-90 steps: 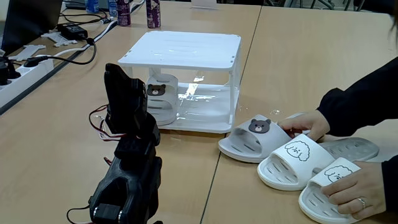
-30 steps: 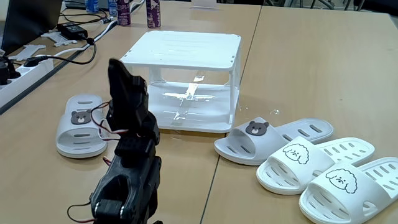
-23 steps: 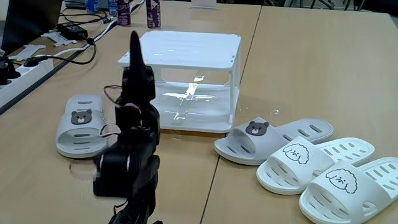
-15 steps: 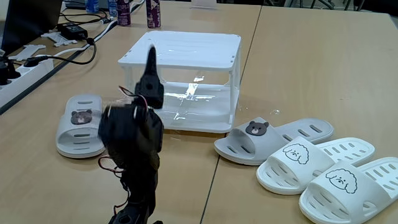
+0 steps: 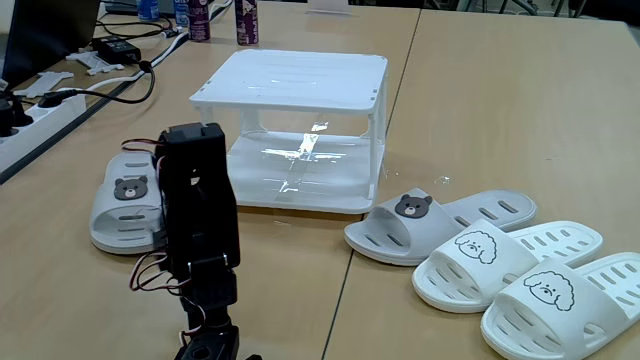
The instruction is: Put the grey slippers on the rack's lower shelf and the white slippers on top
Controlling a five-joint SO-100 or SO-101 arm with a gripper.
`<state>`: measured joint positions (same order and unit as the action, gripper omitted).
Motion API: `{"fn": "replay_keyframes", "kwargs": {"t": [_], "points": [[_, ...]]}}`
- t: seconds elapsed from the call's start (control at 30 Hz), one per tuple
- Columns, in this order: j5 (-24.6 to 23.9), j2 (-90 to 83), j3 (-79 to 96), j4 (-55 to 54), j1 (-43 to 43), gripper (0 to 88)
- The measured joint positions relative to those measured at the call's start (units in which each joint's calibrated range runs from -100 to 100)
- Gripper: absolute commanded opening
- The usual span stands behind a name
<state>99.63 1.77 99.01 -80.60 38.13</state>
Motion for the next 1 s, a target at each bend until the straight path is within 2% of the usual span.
{"fn": "replay_keyframes", "kwargs": {"t": [0.07,0.2,0.33,0.57,0.77,1.0], "points": [[0.0,1.6,-0.6,0.3,4.6,3.0],[0.0,10.6,-12.9,0.3,6.4,3.8],[0.0,16.2,-26.5,4.2,6.5,18.5],[0.0,16.2,-38.5,17.3,5.7,28.8],[0.0,18.2,-44.8,22.0,0.0,29.0],[0.0,25.1,-50.3,22.0,-0.4,28.9]]}}
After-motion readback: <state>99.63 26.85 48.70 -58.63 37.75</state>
